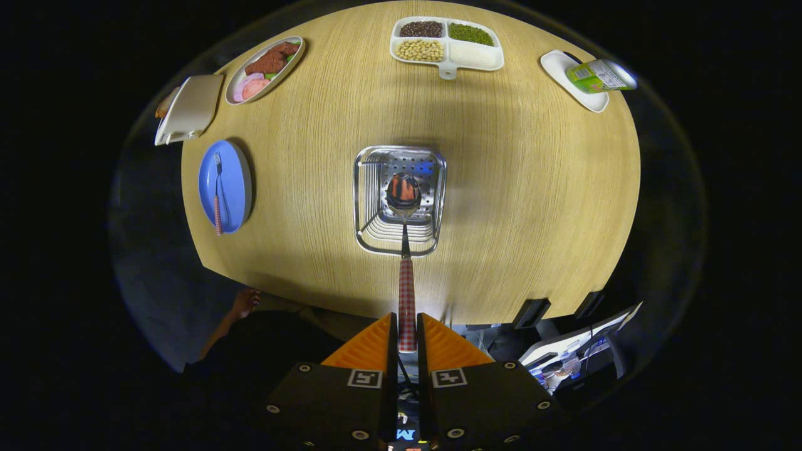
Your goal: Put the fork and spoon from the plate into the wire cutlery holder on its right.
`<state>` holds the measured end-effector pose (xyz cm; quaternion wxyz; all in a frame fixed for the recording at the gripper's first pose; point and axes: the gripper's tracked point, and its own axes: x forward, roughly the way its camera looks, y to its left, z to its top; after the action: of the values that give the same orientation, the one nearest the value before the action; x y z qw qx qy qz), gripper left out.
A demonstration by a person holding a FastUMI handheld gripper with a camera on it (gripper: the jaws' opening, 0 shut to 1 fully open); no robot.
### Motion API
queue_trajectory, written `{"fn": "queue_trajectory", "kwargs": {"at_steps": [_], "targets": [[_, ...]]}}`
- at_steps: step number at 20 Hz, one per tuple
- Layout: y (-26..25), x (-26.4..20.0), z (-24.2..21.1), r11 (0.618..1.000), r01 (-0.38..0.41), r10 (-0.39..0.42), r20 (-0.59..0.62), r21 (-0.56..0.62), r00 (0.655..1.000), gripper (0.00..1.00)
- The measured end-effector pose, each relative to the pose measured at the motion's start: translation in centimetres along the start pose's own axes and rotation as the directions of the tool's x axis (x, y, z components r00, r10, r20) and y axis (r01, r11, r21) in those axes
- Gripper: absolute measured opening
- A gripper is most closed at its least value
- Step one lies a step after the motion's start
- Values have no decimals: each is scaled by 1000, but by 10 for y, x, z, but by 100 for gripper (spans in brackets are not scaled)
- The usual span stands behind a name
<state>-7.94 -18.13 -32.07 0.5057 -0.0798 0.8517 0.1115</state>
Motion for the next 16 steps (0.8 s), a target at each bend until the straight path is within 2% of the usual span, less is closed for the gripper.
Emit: {"fn": "queue_trajectory", "kwargs": {"at_steps": [3, 6, 9, 11, 14, 16], "targets": [[-2, -20, 21, 1000, -17, 15, 93, 17, 996, 17], [-2, -35, 34, 999, -12, 6, 183, 30, 983, 27], [4, -37, 37, 999, -16, 7, 227, 40, 974, 37], [7, -38, 38, 999, -11, 0, 252, 43, 968, 39], [20, -49, 46, 998, -36, 15, 331, 58, 943, 43], [32, -57, 50, 996, -58, 28, 389, 67, 921, 51]]}}
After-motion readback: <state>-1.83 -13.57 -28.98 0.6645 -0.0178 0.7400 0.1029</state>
